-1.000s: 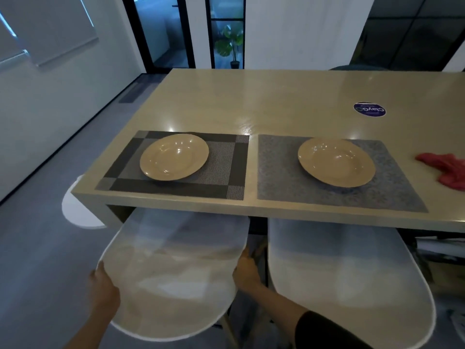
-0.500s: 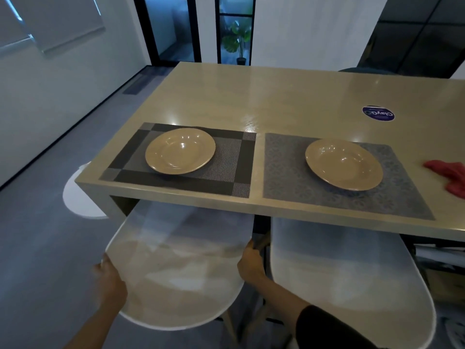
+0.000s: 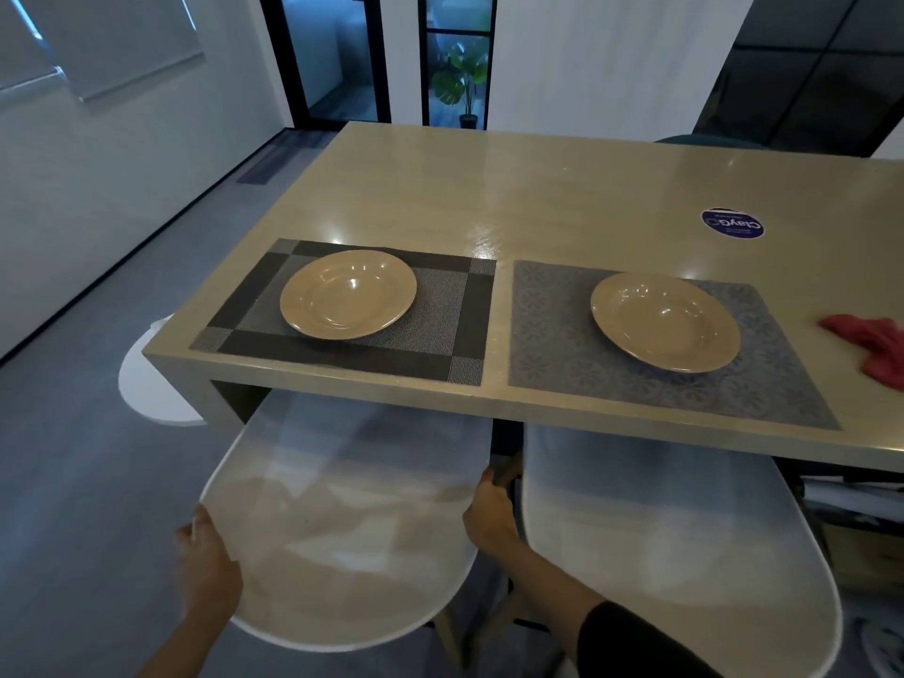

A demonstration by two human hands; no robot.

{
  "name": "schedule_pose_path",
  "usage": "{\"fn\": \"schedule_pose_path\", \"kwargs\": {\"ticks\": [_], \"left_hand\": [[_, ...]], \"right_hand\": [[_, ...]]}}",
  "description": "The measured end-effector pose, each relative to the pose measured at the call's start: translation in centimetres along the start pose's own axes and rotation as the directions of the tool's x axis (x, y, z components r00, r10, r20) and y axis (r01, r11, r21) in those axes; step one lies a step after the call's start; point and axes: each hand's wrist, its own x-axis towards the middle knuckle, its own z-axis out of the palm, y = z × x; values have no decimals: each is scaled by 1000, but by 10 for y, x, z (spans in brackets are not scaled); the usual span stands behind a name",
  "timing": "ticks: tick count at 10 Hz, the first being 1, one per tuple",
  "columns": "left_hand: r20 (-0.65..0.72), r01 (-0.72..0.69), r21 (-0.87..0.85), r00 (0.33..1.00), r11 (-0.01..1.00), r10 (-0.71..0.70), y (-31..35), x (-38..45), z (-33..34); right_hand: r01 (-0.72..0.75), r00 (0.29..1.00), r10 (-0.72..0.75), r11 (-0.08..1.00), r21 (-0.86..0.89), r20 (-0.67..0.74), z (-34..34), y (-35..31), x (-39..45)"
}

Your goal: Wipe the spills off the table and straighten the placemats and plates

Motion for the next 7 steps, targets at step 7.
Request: {"fn": "schedule_pose_path", "kwargs": {"ticks": [7], "left_hand": [[79,-203,334,979,920,188,7,13,29]], "right_hand": [[195,980,-200,961,-195,-9,-27,6,8]]}}
